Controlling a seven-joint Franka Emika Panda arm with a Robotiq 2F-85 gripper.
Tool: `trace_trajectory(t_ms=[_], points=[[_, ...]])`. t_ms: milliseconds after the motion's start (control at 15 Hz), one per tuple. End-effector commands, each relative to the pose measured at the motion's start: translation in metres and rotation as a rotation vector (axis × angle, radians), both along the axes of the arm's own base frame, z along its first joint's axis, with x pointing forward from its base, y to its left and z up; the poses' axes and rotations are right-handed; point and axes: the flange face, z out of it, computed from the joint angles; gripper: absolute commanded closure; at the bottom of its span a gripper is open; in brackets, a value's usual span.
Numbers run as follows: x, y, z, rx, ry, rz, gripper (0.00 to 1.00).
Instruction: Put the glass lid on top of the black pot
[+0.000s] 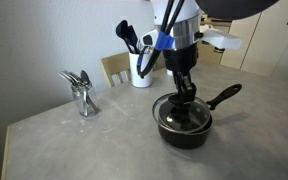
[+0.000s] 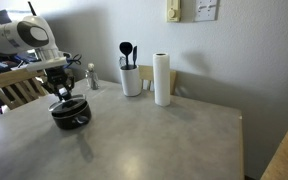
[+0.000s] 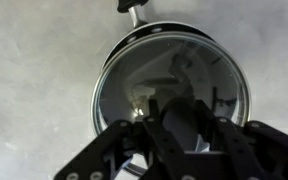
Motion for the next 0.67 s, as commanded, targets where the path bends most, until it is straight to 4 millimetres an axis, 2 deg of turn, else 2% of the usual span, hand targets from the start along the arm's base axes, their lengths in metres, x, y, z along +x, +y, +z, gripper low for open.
trace_trajectory(t_ms=[0,333,600], points=[[0.0012,-0.0103,0.0035,-0.011,-0.067,-0.004,0.86],[0.0066,-0.0169,0.0037,-0.001,-0.102,-0.019,0.86],[0.0014,-0.0145,0.0075,0.011,-0.090,-0.074,0.86]])
